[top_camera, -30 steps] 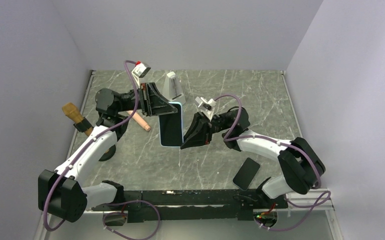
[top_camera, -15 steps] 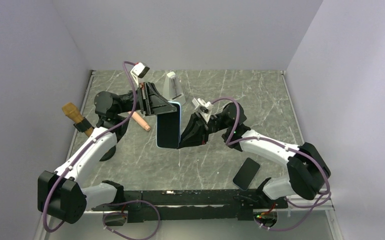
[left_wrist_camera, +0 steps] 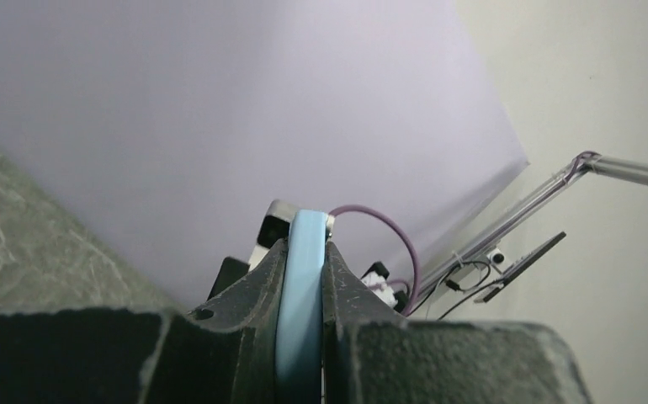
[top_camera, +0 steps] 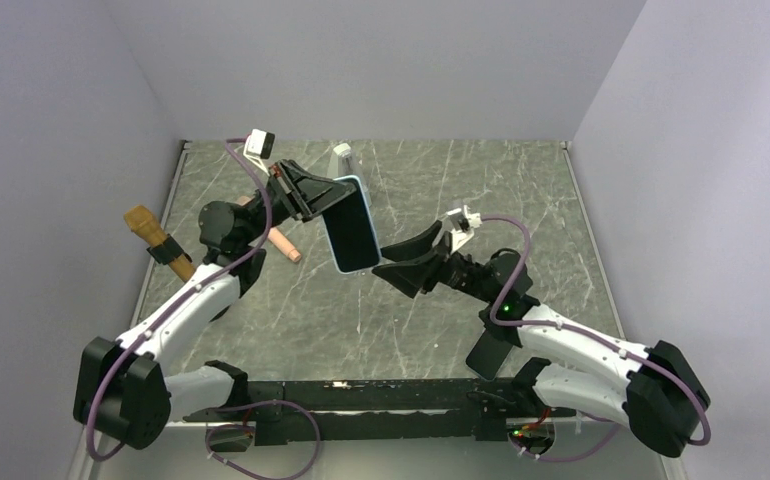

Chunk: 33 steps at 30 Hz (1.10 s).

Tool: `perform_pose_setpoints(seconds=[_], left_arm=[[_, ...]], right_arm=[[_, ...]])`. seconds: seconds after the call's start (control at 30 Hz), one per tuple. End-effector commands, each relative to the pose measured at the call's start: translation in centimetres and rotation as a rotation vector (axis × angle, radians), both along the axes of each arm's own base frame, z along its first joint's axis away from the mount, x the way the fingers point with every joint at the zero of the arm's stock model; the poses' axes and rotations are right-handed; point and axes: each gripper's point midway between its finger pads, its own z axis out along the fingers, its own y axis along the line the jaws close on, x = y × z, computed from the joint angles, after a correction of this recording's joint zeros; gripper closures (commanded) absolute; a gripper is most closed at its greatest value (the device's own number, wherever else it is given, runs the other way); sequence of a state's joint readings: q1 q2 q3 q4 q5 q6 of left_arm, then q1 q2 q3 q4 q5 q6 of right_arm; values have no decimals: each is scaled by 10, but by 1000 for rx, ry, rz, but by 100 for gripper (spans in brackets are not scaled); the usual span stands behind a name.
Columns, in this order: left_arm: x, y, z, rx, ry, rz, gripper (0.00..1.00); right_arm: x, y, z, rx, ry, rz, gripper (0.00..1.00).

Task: Take the phone out of the phone case
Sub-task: Remove the phone case from the phone.

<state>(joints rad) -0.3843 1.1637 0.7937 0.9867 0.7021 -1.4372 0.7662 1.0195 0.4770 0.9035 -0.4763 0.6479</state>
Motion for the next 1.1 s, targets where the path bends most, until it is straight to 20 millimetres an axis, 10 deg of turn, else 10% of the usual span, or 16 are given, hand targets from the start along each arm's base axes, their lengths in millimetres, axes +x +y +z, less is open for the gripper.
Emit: perform_pose_setpoints(seconds=[0.0,0.5,1.07], left_arm=[[-6,10,60,-260,-140,44,100],[11,-52,60,-350,-86,-21,100],[5,-61,69,-372,-75,-36,100]], right_arm=[[6,-14,10,99,54,-73,37],[-9,-42,40,247,-24,-113,46],[-5,-50,42,238,-55,-169,56]])
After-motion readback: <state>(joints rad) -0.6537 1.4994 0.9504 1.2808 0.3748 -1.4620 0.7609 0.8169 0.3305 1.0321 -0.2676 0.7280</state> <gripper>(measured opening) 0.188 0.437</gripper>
